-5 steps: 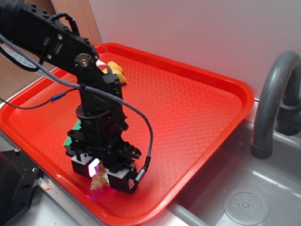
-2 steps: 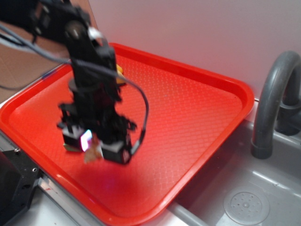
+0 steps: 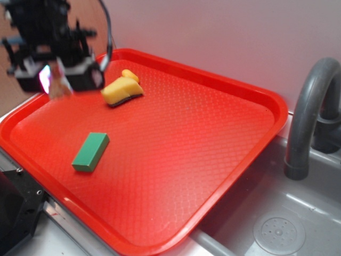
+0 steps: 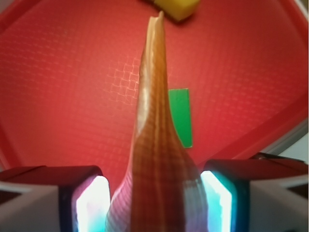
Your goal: Grab the shell.
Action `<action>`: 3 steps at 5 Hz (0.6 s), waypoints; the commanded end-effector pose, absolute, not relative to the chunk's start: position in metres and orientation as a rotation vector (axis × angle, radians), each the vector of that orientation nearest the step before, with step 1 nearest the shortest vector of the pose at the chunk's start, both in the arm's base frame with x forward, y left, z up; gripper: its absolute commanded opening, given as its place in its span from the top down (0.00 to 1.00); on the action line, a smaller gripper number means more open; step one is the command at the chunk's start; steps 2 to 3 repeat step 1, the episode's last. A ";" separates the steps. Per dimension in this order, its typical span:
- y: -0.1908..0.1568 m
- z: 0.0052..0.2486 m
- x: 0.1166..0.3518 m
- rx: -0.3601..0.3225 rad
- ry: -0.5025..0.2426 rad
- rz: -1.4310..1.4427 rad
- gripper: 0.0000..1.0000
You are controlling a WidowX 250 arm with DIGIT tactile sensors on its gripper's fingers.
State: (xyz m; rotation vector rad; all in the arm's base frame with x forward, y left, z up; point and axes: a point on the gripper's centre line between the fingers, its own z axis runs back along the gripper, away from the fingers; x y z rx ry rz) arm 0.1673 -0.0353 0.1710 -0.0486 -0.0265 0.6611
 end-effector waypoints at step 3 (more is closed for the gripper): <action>-0.022 0.224 0.161 -0.129 -0.123 0.633 1.00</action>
